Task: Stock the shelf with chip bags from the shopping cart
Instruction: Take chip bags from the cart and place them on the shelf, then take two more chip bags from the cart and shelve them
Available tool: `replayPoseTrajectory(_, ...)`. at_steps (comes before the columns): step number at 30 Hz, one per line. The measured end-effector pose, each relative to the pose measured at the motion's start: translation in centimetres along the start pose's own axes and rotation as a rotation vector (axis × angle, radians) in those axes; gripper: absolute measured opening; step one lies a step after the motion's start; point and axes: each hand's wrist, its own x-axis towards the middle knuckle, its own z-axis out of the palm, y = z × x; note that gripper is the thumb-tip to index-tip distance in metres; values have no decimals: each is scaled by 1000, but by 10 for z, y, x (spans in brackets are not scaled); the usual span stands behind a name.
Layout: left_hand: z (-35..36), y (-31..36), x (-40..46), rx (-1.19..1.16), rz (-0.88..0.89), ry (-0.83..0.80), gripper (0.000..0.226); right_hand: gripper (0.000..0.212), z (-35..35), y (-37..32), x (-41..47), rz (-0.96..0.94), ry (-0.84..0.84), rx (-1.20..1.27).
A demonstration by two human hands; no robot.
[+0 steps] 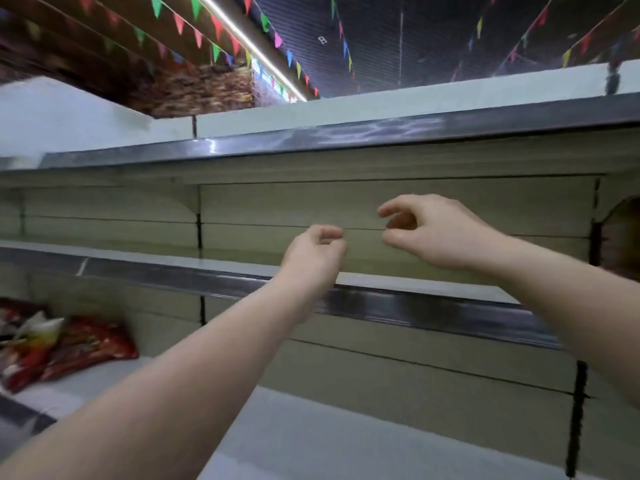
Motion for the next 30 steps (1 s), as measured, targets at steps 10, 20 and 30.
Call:
replayPoseTrajectory(10, -248, -79, -17, 174, -131, 263, 23, 37, 157, -211, 55, -296, -181, 271)
replayPoseTrajectory(20, -421, -160, -49, 220, -363, 634, 15, 34, 310, -362, 82, -526, -476, 536)
replayPoseTrajectory(30, -537, -259, -19, 246, -541, 949, 18, 40, 470, -453, 146, -619, -756, 727)
